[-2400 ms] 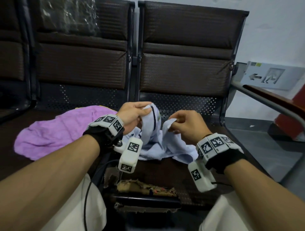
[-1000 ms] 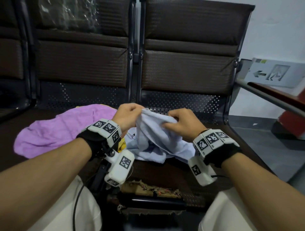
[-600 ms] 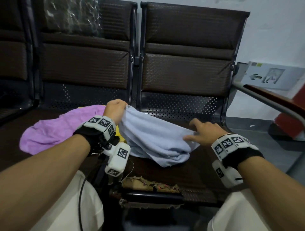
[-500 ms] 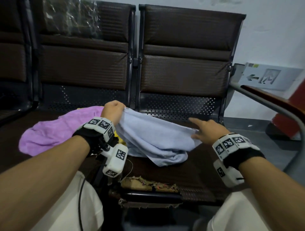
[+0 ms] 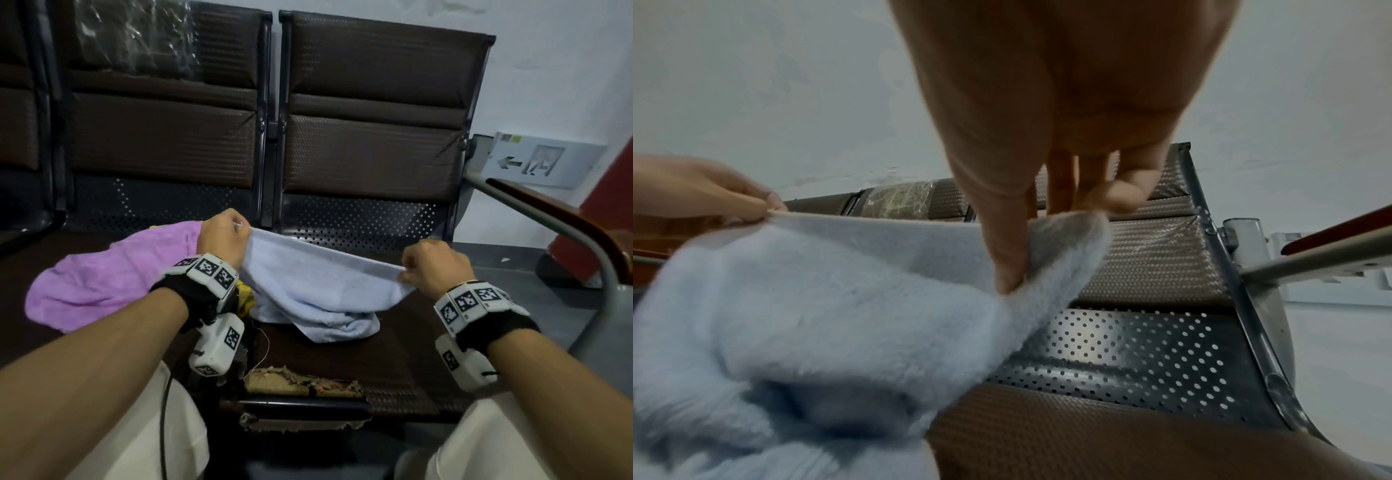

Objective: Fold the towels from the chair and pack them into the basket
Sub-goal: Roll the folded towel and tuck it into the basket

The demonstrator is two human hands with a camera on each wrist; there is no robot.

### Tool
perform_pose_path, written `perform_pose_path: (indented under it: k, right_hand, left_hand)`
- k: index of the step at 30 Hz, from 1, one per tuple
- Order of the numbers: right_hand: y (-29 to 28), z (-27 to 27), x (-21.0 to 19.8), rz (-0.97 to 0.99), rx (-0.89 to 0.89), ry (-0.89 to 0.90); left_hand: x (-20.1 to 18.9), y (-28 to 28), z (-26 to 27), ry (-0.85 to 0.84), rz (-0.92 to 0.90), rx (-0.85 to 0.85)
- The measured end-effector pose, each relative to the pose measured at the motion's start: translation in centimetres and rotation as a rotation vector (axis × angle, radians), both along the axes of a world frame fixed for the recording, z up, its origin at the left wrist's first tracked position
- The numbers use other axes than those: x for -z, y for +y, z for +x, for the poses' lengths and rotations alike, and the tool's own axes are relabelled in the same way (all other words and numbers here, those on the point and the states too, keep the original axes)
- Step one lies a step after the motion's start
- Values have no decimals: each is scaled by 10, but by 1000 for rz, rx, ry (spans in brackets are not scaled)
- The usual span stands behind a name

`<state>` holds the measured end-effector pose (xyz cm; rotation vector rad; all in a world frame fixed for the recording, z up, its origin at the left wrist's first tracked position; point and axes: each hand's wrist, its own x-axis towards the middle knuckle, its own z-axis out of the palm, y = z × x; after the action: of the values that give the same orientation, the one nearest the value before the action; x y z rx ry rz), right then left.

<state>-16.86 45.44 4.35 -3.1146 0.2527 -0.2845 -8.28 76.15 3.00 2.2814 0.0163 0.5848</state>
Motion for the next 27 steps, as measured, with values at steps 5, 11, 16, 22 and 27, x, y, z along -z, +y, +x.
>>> perform_pose_path:
  k: [5, 11, 16, 22, 27]
  right_hand:
    - [-2, 2, 3, -5, 21, 77]
    - [-3, 8, 1, -35, -219, -125]
    - [-3, 8, 1, 323, -182, 45]
    - [-6, 7, -20, 731, -69, -386]
    - [14, 3, -48, 993, -132, -603]
  left_hand:
    - [2, 3, 1, -29, 48, 17]
    - [4, 10, 8, 23, 92, 24]
    - [5, 10, 4, 64, 116, 98]
    - [-13, -3, -18, 103, -279, 274]
    - [-53, -14, -44, 191, -668, 366]
